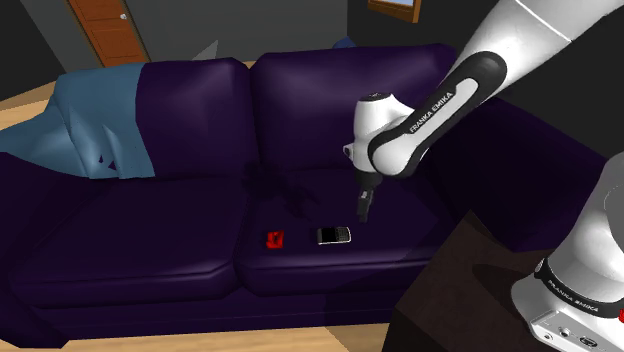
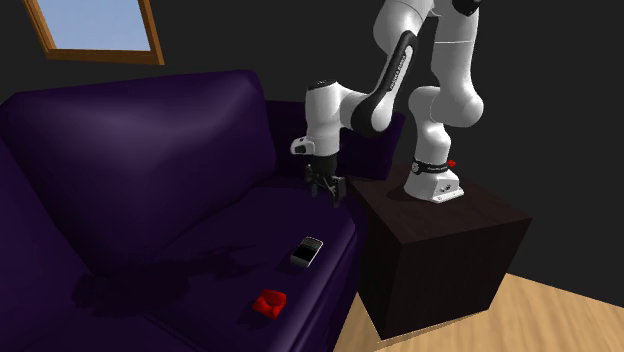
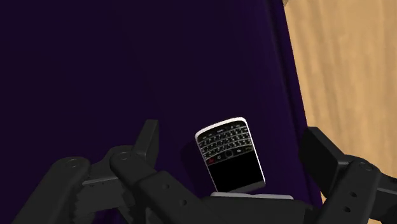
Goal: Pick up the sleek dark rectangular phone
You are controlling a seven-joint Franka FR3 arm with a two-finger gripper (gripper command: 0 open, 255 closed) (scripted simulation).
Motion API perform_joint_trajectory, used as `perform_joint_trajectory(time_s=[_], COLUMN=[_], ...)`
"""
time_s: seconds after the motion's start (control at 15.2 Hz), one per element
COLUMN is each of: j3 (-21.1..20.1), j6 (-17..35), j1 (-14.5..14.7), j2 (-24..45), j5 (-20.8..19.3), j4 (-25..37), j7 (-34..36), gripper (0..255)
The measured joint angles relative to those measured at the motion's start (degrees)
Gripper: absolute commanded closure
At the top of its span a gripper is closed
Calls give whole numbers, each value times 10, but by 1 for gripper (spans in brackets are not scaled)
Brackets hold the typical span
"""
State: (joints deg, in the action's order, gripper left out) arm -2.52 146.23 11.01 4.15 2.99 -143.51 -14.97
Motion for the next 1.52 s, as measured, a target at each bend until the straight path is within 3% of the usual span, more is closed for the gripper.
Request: perform_joint_trajectory(time_s=[0.46,0.99,1.06,1.52], j3=[-4,2,3,3], j6=[103,154,156,159], j1=[28,35,36,37], j2=[161,228,231,234], j5=[-50,-62,-62,-63], j4=[82,102,103,103], j7=[-3,0,0,1], gripper=[0,0,255,255])
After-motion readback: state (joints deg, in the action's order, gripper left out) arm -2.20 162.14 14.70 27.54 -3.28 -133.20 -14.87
